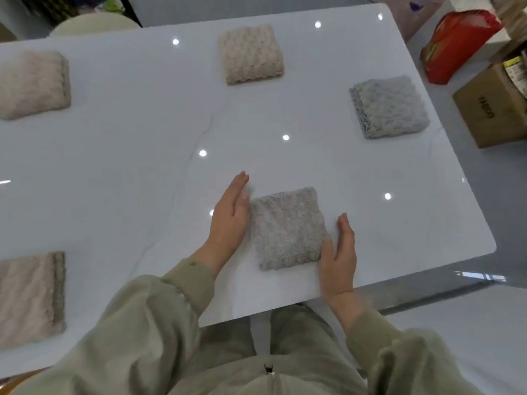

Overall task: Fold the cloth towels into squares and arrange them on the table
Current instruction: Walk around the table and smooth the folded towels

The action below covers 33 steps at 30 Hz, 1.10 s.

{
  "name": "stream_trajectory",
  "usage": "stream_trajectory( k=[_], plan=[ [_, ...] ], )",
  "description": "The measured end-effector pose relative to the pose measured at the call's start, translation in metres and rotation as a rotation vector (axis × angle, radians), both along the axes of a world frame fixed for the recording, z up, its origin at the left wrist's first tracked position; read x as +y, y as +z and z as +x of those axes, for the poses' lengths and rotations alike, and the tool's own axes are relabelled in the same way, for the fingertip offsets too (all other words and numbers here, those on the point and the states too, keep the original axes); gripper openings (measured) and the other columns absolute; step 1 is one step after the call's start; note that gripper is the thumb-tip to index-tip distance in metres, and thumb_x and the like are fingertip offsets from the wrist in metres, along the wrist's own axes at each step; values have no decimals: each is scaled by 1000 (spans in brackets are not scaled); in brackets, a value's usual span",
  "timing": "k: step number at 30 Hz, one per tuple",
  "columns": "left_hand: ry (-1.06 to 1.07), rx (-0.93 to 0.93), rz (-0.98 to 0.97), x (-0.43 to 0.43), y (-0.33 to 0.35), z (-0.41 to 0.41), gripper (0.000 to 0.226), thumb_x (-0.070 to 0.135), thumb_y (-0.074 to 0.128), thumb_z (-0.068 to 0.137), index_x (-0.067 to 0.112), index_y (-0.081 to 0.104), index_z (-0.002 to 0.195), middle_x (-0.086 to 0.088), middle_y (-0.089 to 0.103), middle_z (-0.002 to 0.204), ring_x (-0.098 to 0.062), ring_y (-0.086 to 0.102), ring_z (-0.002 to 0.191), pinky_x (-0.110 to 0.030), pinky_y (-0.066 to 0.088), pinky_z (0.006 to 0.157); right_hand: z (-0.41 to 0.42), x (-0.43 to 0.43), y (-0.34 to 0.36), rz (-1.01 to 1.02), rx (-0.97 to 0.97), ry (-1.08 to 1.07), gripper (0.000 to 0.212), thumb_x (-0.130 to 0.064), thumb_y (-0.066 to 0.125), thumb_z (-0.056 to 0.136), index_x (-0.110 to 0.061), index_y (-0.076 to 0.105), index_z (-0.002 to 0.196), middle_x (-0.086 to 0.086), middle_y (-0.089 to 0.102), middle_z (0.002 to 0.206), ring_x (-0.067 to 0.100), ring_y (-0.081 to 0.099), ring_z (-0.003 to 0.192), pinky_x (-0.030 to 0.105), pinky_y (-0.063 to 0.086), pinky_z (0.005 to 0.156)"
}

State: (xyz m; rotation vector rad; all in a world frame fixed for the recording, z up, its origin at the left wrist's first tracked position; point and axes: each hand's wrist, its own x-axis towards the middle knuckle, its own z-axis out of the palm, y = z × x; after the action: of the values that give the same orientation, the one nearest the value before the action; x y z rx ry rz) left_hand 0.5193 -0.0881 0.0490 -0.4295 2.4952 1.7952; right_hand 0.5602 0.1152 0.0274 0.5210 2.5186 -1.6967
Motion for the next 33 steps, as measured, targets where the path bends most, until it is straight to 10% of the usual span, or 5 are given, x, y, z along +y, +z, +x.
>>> stream_trajectory(
  k=[13,19,23,30,33],
  plan=[
    [-979,-261,143,17,-1,-109,39,31,37,101,21,48,137,7,43,144,-4,37,131,-17,26,108,33,-105,-10,-136,51,-772,70,-38,42,82,-26,22,148,-10,26,154,1,24,140,39,22,118],
    [-1008,-287,211,30,-11,-104,51,48,37,92,26,47,136,12,43,143,-1,37,132,-29,25,115,0,-113,-6,-152,138,-938,70,-22,39,82,-13,20,149,-8,29,149,-29,35,111,-4,30,89],
    [-1011,-292,187,30,-10,-105,55,50,34,89,27,47,137,13,44,142,-1,39,131,-28,27,114,-10,-118,-5,-153,142,-998,69,-25,38,83,-15,19,149,-3,25,154,5,28,139,21,27,112],
    [-959,-314,188,27,-12,-109,53,49,35,90,26,50,136,12,47,140,-3,42,129,-36,28,114,-11,-115,-1,-145,140,-1046,70,-26,38,83,-11,21,148,-6,27,151,-17,32,124,-1,25,98],
    [-990,-325,161,28,-12,-107,46,44,34,97,27,48,137,13,46,142,-4,40,130,-35,27,115,-14,-116,-4,-155,115,-1017,70,-28,38,84,-13,19,149,-2,24,154,5,26,139,24,25,115]
  ],
)
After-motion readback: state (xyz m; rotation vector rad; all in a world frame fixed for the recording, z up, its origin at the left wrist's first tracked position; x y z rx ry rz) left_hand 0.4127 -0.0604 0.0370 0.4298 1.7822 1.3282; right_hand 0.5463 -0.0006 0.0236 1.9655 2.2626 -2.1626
